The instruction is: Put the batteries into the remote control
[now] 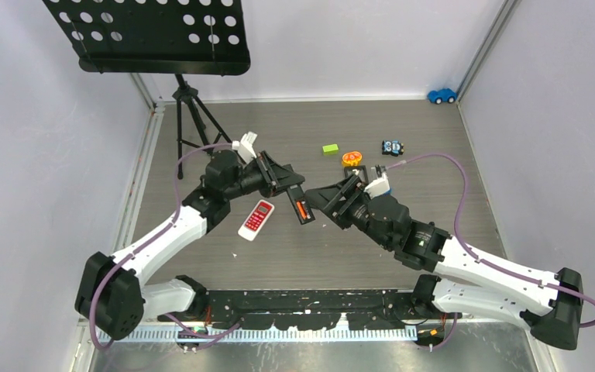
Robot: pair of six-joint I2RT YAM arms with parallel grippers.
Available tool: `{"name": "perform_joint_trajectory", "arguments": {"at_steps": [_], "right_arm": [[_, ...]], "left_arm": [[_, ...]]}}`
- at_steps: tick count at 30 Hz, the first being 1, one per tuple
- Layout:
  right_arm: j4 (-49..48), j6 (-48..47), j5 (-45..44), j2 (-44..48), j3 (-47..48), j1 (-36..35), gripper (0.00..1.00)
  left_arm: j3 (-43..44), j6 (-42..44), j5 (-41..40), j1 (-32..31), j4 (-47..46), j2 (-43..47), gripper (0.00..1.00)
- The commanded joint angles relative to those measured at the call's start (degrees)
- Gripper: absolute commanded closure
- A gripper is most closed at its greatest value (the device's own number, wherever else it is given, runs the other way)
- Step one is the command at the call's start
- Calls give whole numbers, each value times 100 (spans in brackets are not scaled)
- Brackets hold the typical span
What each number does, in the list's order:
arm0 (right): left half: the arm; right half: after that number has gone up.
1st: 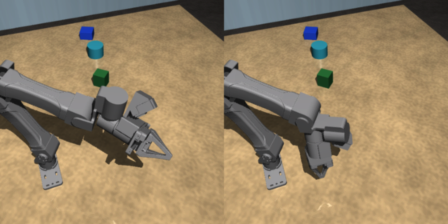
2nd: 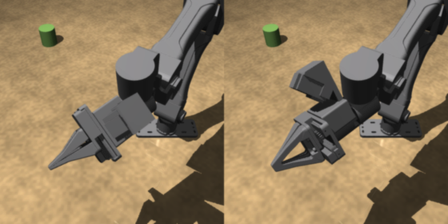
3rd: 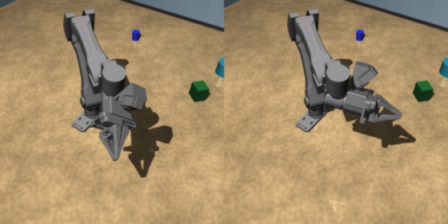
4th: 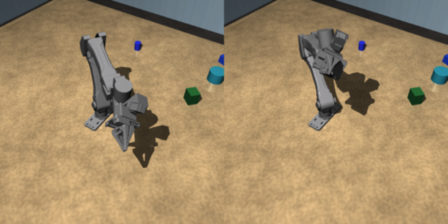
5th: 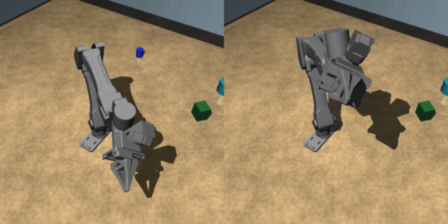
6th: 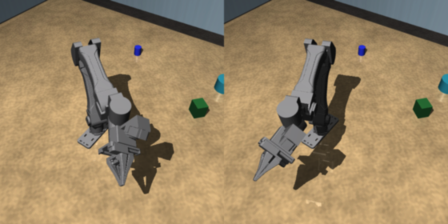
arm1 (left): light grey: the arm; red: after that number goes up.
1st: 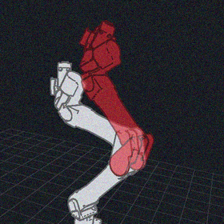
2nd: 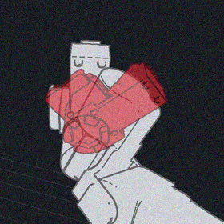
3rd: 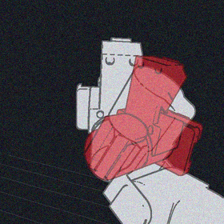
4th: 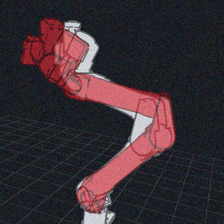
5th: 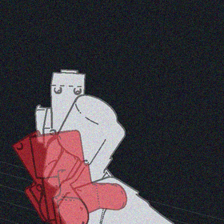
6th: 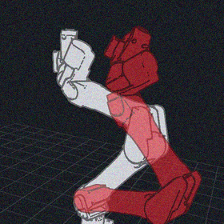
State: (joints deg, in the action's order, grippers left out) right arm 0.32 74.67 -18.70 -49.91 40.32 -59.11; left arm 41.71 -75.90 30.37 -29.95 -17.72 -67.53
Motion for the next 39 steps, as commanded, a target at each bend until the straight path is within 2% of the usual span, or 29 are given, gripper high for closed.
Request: {"name": "perform_joint_trajectory", "arguments": {"at_steps": [1, 5, 8, 14, 19, 24, 31, 35, 39], "right_arm": [[1002, -685, -607, -139, 203, 14, 29], [1145, -996, -571, -487, -32, 23, 39], [1137, -895, -596, -813, -218, 23, 42], [736, -855, -550, -1457, -403, 31, 41], [692, -813, -391, -2094, -296, 56, 39], [243, -416, -205, -2551, -503, 66, 39], [113, -199, -147, -2801, -549, 65, 40], [803, -238, -164, -3003, -150, 68, 40], [1722, -678, 66, -3313, 463, 59, 46]], "left_arm": [[990, 2459, -1001, -84, 2971, -24, 100], [1522, 3285, -1886, -130, 4188, -655, 100], [1961, 3656, -2662, -285, 4857, -1241, 100], [2813, 3835, -3967, -721, 5499, -2548, 100], [3704, 3852, -5119, -1300, 6187, -3228, 100], [4283, 3818, -5996, -1698, 6752, -3839, 100], [4696, 3755, -6439, -1988, 7007, -4259, 100], [4638, 3800, -6499, -1981, 6889, -4096, 100], [4442, 3895, -6418, -1867, 6671, -3706, 100]]}}
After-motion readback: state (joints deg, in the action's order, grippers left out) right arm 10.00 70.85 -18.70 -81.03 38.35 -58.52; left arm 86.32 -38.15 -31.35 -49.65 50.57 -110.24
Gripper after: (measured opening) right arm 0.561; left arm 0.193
